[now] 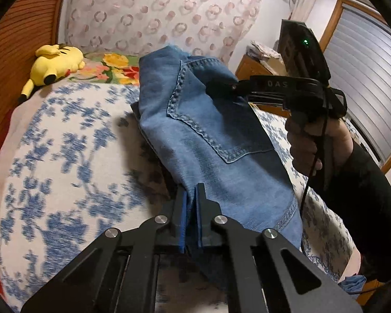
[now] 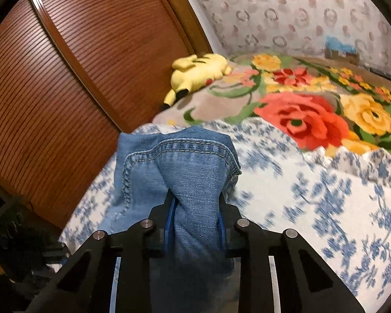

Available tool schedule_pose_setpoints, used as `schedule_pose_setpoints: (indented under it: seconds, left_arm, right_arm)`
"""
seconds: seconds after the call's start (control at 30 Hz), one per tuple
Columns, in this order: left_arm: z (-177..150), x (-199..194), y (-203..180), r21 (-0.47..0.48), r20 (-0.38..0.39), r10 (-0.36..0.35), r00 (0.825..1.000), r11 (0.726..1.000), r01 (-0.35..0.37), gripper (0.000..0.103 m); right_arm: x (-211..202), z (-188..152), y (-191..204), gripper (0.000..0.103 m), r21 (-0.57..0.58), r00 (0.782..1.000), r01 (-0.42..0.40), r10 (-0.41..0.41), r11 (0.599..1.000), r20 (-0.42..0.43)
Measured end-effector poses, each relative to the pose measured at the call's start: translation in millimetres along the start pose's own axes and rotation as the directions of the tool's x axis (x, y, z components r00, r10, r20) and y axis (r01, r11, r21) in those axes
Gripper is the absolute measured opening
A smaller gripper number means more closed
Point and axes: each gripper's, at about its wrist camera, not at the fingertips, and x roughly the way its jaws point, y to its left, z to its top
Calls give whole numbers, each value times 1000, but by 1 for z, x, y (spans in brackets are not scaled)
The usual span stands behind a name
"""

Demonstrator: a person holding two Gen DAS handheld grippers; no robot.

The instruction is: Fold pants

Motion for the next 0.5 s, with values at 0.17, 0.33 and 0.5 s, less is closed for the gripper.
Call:
schedule_pose_setpoints:
  seconds: [0.17,0.33,0.5]
  left_arm:
    - [2,-16,28,-26,29,39,999,999,-38,7]
    - [7,-30,59,-43,52,91,995,995,-88,7]
    - [18,-40,92,-49,70,135,988,990,-132,7]
  right_arm:
    - [23,9,23,26,-18,1000,-13,14,1000,9]
    - [54,20,41,25,-14,1000,-28,28,1000,15]
    - [83,32,53,25,6,999,-36,35,999,30]
